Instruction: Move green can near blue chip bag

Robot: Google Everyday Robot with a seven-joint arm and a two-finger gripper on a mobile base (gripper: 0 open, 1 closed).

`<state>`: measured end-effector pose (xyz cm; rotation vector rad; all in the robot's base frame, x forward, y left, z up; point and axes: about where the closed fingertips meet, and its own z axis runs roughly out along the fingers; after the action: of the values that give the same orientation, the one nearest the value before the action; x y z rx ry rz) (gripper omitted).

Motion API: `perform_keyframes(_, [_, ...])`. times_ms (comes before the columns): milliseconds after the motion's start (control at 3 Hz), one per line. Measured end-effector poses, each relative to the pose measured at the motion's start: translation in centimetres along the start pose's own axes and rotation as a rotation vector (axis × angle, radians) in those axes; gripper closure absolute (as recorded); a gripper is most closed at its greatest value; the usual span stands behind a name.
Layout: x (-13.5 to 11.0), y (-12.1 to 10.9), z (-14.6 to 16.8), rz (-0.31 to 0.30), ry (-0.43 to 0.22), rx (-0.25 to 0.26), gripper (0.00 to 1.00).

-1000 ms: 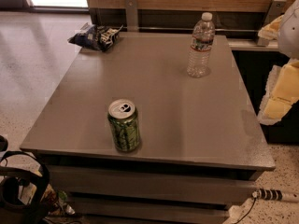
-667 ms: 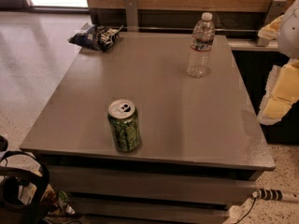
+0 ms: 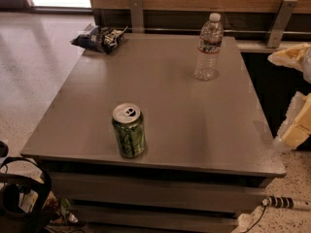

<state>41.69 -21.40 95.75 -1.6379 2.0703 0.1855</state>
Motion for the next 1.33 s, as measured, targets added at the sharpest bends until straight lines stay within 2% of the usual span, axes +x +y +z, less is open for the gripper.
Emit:
perform_keyframes(333, [-2.2, 2.5, 2.3, -0.010, -0.248, -0.072, 0.00])
perform_keyframes(667, [-7.4, 4.3, 3.5, -0.011, -0.519, -0.120, 0.00])
perform_keyframes(1000, [-11.1, 4.6, 4.5, 0.034, -0.681, -0.110, 0.00])
perform_keyframes(1333, [-12.2, 4.7, 4.0, 0.039, -0.711, -0.109, 0.00])
